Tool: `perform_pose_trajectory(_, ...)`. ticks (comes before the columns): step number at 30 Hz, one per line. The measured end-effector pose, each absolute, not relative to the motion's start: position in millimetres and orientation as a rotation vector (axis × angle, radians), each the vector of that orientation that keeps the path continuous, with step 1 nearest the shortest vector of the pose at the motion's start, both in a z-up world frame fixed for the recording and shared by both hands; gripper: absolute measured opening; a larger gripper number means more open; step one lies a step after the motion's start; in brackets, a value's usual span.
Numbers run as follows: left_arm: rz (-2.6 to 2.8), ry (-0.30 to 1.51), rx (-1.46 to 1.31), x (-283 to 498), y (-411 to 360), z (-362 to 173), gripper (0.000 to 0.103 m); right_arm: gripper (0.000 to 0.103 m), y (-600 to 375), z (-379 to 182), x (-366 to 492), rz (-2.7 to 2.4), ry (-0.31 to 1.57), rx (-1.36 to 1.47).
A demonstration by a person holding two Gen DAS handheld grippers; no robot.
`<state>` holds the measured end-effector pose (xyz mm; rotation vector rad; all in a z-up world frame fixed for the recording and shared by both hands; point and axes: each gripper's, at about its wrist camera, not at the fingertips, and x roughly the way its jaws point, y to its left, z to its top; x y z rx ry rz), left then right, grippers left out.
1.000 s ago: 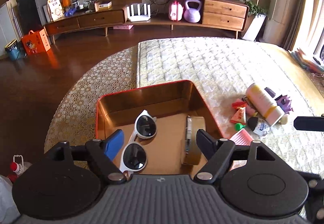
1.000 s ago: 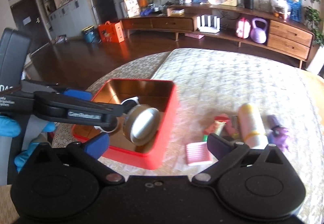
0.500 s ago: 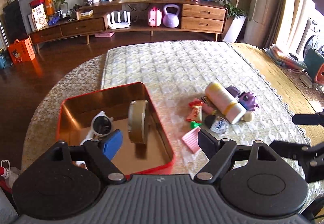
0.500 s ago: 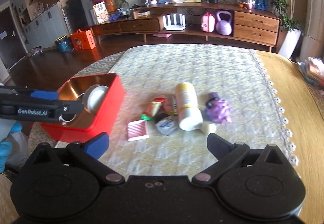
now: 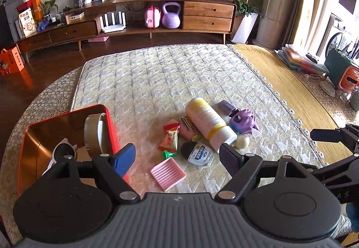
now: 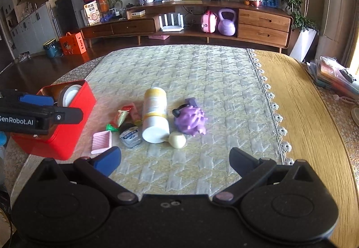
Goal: Organize rigid objects
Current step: 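Grasp the white-yellow bottle with the left tool while the right tool grasps the purple toy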
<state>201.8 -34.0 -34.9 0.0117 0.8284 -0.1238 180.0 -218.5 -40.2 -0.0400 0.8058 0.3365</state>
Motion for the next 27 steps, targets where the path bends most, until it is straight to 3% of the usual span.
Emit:
perform_pose_trajectory(11,-0.109,0.9,-0.064,269,-62,-59,0.082,0.1,-227,-60,221,0.353,0.819,-0.053)
perform_pose_trajectory(27,-0.073,0.99,-0.13,323,-82,-100,0.082,0.088,-220,-88,265,0.381,0.857,-0.054)
